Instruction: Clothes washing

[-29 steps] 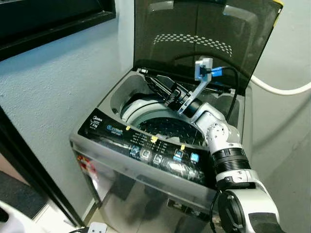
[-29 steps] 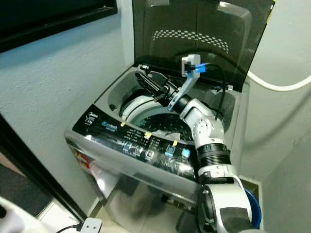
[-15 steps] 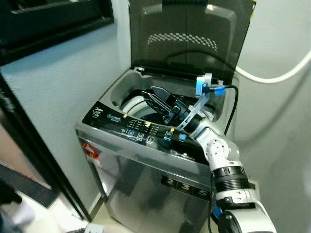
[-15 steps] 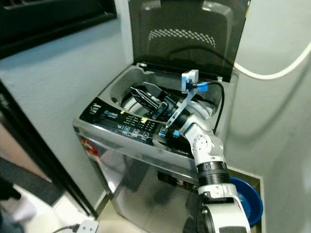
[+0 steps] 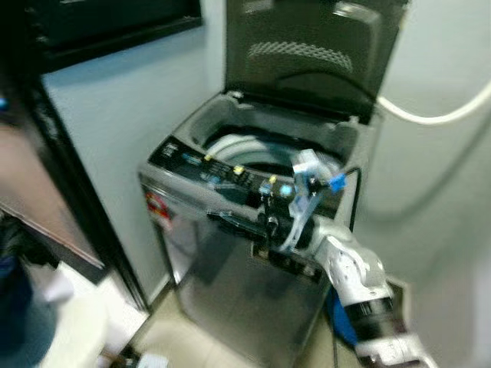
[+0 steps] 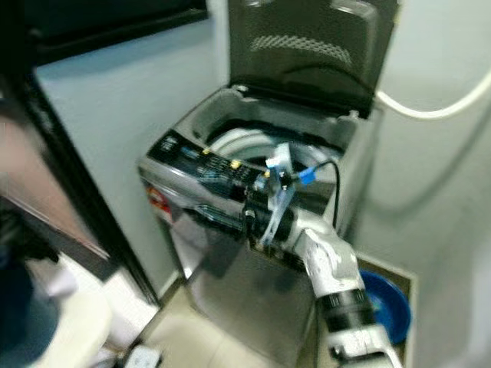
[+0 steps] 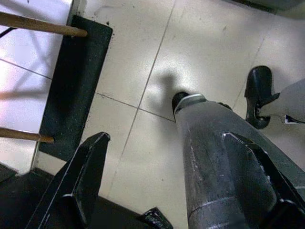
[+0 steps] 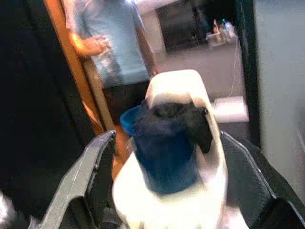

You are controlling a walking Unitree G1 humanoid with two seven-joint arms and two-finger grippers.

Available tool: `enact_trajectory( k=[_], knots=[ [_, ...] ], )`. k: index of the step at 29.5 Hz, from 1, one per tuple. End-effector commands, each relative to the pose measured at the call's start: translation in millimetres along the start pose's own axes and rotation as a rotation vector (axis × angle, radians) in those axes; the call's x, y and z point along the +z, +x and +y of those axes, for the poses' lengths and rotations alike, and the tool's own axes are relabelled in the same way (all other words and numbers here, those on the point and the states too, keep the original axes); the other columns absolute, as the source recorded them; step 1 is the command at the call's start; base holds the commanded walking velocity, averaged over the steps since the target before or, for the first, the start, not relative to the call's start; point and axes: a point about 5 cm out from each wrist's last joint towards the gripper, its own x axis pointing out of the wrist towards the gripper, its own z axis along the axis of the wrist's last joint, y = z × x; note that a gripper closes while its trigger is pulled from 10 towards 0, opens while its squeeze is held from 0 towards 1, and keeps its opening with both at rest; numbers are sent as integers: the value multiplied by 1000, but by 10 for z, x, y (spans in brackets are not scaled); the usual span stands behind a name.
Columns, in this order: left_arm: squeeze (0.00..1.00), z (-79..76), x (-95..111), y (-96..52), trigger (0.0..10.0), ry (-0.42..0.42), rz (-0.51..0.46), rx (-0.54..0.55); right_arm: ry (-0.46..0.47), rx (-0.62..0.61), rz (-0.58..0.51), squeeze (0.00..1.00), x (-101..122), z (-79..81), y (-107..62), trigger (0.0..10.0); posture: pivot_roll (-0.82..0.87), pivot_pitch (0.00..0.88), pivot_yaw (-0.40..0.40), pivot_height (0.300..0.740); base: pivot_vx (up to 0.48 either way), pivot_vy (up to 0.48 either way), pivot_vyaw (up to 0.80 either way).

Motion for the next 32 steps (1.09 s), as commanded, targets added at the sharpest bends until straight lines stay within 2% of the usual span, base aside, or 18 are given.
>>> enact_trajectory(
  k=[1, 2, 4, 6, 7, 9, 10, 11, 12, 14, 15, 16, 17, 18, 19, 22, 23, 32],
  knots=[
    [0, -5, -215, -43, 10000, 13, 88, -13, 16, -39, 142, 0, -323, -13, -115, 10000, 19, 0, 3, 740, -334, 0, 0],
    [0, -5, -215, -43, 10000, 13, 88, -13, 16, -39, 142, 0, -323, -13, -115, 10000, 19, 0, 3, 740, -334, 0, 0],
    [0, 6, -217, -45, 10000, 17, 88, -12, 70, -121, 305, 0, -726, -39, -325, 10000, 20, 0, 5, 740, -337, 0, 0],
    [0, 6, -217, -45, 10000, 17, 88, -12, 70, -121, 305, 0, -726, -39, -325, 10000, 20, 0, 5, 740, -337, 0, 0],
    [0, 12, -213, -44, 10000, 19, 87, -10, 102, -180, 374, 0, -898, -57, -426, 10000, 19, 0, 11, 740, -300, 0, 0],
    [0, 12, -213, -44, 10000, 19, 87, -10, 102, -180, 374, 0, -898, -57, -426, 10000, 19, 0, 11, 740, -300, 0, 0],
    [0, 19, -206, -43, 10000, 20, 84, -8, 124, -332, 501, 0, -1149, -120, -585, 10000, 14, 0, 15, 740, 0, 0, 800],
    [0, 19, -206, -43, 10000, 20, 84, -8, 124, -332, 501, 0, -1149, -120, -585, 10000, 14, 0, 15, 740, 0, 0, 800],
    [0, 21, -202, -42, 10000, 22, 82, -8, 128, -461, 607, 0, -1340, -150, -740, 10000, 14, 0, 15, 740, 0, 0, 781],
    [0, 21, -202, -42, 10000, 22, 82, -8, 128, -461, 607, 0, -1340, -150, -740, 10000, 14, 0, 15, 740, 0, 0, 781],
    [0, 20, -202, -43, 10000, 25, 81, -9, 127, -575, 694, 0, -1496, -154, -887, 10000, 11, 0, 21, 740, 0, 0, 781],
    [0, 20, -202, -43, 10000, 25, 81, -9, 127, -575, 694, 0, -1496, -154, -887, 10000, 11, 0, 21, 740, 0, 0, 781],
    [0, 15, -204, -43, 10000, 29, 82, -11, 111, -676, 792, 0, -1655, -121, -1039, 10000, 11, 0, 23, 740, 0, 0, 781],
    [0, 15, -204, -43, 10000, 29, 82, -11, 111, -676, 792, 0, -1655, -121, -1039, 10000, 11, 0, 23, 740, 0, 0, 781],
    [0, 11, -207, -44, 10000, 33, 82, -12, 101, -753, 865, 0, -1777, -73, -1157, 10000, 15, 0, 22, 740, 0, 0, 781],
    [0, 11, -207, -44, 10000, 33, 82, -12, 101, -753, 865, 0, -1777, -73, -1157, 10000, 15, 0, 22, 740, 0, 0, 781],
    [0, 9, -213, -45, 10000, 38, 83, -11, 82, -837, 964, 0, -1938, 13, -1293, 10000, 15, 0, 22, 740, 0, 0, 781],
    [0, 8, -211, -45, 10000, 46, 80, -8, 53, -920, 1041, 0, -2099, 103, -1311, 10000, 21, 0, 18, 740, 0, 0, 781]
  ],
)
